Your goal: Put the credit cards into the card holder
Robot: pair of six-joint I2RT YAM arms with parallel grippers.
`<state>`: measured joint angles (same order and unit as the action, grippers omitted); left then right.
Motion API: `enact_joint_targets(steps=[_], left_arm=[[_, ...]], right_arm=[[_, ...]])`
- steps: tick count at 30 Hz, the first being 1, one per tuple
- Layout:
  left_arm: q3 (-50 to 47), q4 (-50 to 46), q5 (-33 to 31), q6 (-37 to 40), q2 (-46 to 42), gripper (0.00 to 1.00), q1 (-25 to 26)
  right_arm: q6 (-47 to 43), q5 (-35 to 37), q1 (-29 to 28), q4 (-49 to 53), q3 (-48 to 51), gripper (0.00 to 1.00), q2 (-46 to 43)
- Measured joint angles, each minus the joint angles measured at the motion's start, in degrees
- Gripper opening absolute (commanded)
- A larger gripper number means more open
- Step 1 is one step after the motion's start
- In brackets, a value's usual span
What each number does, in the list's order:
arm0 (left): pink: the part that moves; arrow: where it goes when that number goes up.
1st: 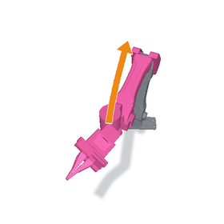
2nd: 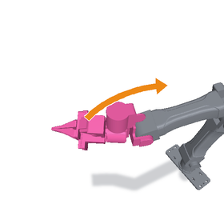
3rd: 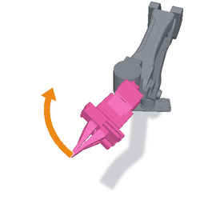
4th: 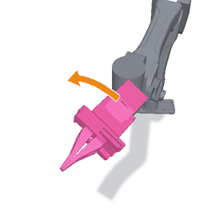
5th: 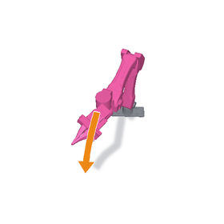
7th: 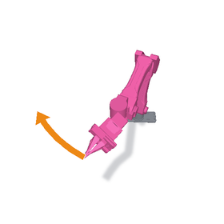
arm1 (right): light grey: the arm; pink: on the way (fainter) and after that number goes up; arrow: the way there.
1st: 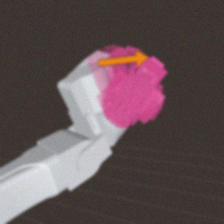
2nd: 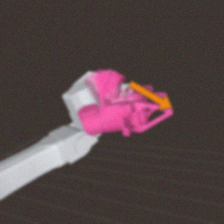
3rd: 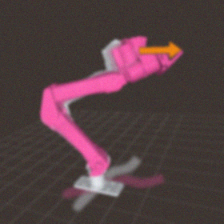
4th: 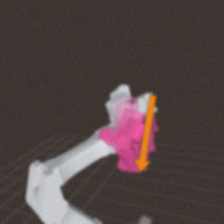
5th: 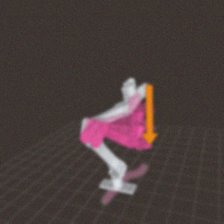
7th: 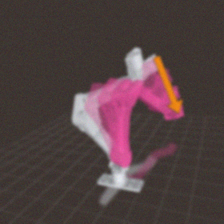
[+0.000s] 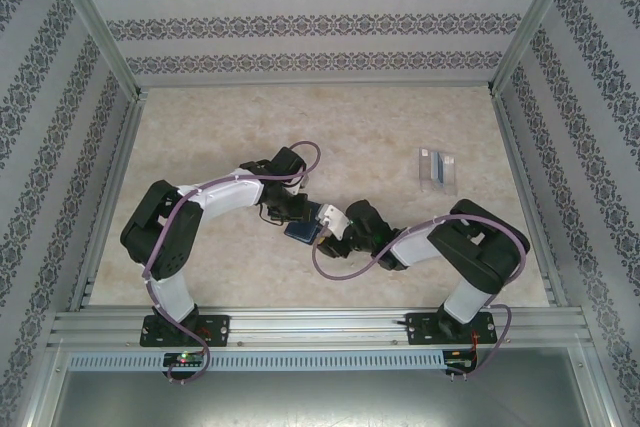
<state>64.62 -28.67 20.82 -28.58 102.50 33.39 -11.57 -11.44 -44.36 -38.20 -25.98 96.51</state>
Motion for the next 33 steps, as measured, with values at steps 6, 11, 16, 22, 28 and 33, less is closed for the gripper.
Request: enact_joint_targets(steps=[6,11,16,22,28,33], left_arm=[[-0.13,0.07,-0.48,-0.15,0.0,0.19,0.0],[-0.13,0.07,-0.74,-0.15,0.0,0.2,0.0],[-0.13,0.04,-0.76,-0.59,0.0,0.25,0.0],[-0.15,0.22,-0.7,-1.44,0.0,0.26,0.0],[-0.2,3.65,1.01,-2.54,1.99,0.22,1.07],[0.04,4.15,0.96,-3.23,2.62,0.22,1.18]], right_arm=[[-1.11,-0.11,0.0,-2.49,-0.59,0.29,1.31],[-1.77,0.48,0.31,-5.09,0.46,0.19,1.31],[0.26,1.97,0.37,-14.45,6.23,0.19,1.97],[1.84,3.72,0.33,-24.94,10.32,0.2,4.59],[2.27,2.97,0.33,-29.0,11.15,0.19,5.62],[2.4,2.78,0.35,-30.71,12.07,0.19,5.88]])
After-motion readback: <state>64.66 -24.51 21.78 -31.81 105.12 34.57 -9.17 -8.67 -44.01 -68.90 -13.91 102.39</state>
